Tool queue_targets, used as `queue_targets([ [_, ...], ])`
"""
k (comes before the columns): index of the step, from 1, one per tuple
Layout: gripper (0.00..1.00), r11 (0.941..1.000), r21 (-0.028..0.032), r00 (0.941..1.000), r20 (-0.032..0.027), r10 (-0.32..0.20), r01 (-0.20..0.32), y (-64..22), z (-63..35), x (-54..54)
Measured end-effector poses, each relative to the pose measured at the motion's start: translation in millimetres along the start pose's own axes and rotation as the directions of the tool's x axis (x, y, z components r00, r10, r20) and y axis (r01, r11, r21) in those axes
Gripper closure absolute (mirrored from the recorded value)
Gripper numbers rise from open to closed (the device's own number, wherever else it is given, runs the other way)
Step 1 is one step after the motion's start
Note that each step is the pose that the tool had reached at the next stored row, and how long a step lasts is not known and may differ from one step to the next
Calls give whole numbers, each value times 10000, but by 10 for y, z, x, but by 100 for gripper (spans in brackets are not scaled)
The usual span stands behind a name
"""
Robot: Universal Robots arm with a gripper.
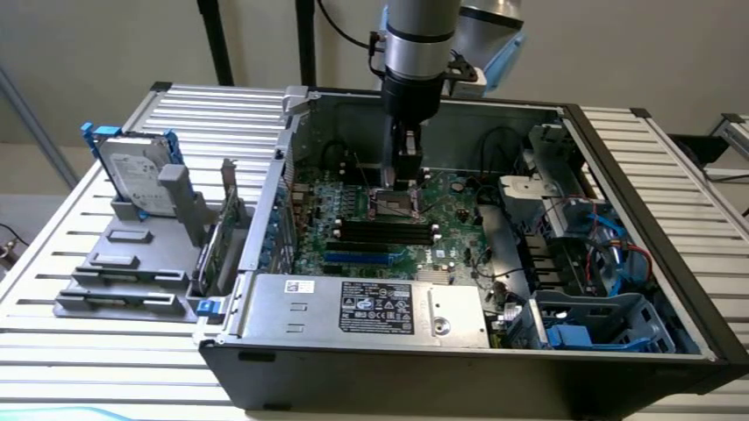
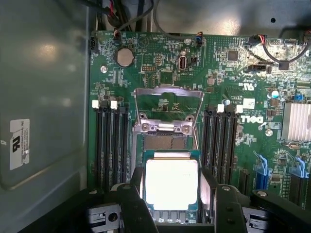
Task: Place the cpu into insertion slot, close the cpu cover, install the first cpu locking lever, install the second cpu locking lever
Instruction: 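Place the cpu into insertion slot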
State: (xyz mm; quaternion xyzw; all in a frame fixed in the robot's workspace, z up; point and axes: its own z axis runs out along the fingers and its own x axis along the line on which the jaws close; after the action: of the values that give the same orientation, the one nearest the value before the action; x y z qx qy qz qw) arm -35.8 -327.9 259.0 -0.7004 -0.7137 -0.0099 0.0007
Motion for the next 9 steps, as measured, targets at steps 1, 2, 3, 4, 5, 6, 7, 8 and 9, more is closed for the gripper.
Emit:
queue_targets([
  [1,45,10000,8,10000,0,-1,1,4,18,1],
  [2,45,10000,20,10000,-1,-1,1,9,36,1],
  [3,45,10000,38,10000,-2,0,0,16,52,1],
  [4,45,10000,64,10000,-2,0,0,25,67,1],
  [5,45,10000,96,10000,-2,2,-2,34,80,1],
  [6,45,9999,134,10000,-3,2,-2,42,92,1],
  [7,45,9998,174,10000,-4,2,-2,49,103,2],
  [8,45,9998,217,10000,-5,3,-3,54,114,2],
  [9,45,9997,256,10000,-4,4,-4,59,126,1],
])
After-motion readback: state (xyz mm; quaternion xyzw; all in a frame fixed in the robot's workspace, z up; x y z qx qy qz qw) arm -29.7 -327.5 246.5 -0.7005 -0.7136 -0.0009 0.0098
